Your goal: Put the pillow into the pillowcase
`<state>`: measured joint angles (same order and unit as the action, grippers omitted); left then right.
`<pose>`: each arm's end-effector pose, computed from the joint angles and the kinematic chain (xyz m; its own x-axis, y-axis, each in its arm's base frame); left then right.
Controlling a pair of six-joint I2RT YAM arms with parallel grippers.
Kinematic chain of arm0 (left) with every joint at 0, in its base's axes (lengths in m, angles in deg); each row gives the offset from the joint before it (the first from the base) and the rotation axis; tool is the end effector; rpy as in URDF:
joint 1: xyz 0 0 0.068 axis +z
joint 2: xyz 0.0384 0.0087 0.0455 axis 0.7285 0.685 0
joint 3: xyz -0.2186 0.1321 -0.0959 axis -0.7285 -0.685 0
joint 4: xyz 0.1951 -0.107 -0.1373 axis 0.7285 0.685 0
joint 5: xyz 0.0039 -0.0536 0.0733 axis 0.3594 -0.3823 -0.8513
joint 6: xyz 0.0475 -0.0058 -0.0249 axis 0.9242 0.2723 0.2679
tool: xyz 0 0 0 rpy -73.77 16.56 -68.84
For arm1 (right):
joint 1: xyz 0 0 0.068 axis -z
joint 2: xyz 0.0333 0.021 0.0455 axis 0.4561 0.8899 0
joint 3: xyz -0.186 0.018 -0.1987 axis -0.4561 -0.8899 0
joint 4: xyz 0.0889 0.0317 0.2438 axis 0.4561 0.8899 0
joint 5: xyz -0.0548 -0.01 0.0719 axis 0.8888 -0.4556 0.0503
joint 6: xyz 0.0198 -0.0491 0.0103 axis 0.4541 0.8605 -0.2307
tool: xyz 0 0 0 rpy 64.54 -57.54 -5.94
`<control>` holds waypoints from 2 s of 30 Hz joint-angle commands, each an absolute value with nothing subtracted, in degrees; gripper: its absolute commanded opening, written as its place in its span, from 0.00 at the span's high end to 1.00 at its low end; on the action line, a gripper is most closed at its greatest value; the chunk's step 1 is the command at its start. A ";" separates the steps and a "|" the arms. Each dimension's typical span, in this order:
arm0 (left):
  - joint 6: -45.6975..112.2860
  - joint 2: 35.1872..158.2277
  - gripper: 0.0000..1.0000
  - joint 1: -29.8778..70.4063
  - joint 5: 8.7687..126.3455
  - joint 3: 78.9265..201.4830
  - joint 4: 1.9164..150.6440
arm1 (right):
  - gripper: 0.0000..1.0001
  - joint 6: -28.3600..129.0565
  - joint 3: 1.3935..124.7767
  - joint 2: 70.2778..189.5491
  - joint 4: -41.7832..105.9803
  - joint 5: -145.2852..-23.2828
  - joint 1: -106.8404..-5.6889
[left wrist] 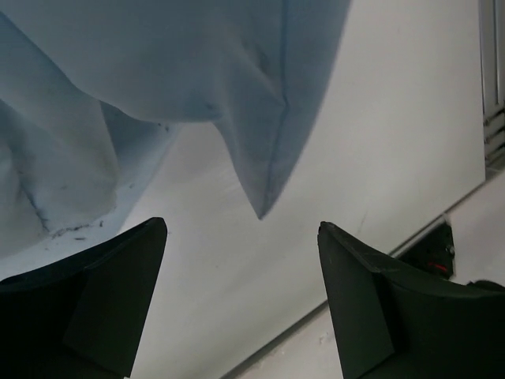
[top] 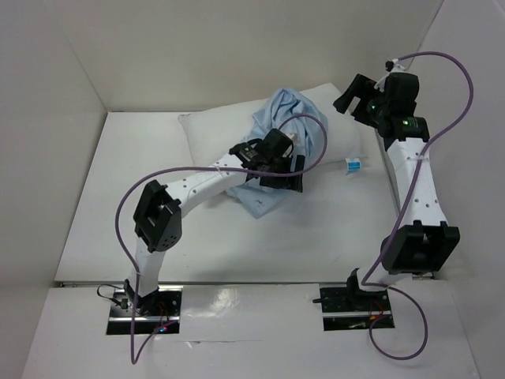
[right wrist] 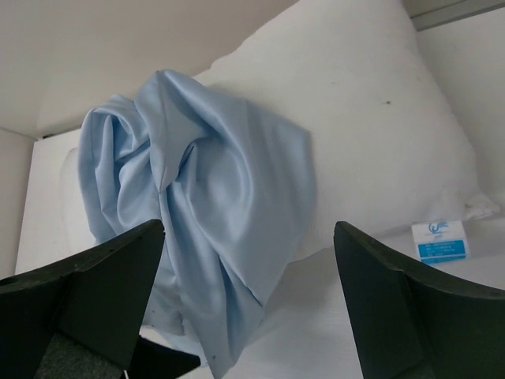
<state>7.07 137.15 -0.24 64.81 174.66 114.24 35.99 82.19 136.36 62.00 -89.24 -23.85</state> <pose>0.3139 -0.3415 0.2935 -0.8561 0.0236 -0.5162 0.3158 0.8146 -0.4866 0.3440 -0.0120 0.4245 -0.4201 0.3772 -0.8254 0.0082 0.9111 0.4122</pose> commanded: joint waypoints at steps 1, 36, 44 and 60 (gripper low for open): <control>5.07 138.28 0.09 0.18 60.09 177.37 109.42 | 0.04 38.09 81.85 131.02 63.31 -88.60 -21.96; 5.76 115.61 1.00 18.81 78.63 174.30 107.83 | 0.01 36.43 68.60 140.15 54.90 -102.65 -31.18; 6.29 113.67 1.00 22.41 79.16 176.22 110.02 | 0.09 26.31 64.36 138.31 42.05 -111.18 -30.65; 5.41 118.06 1.00 22.86 86.10 184.75 109.94 | 0.01 31.41 66.64 121.88 53.12 -99.58 -38.73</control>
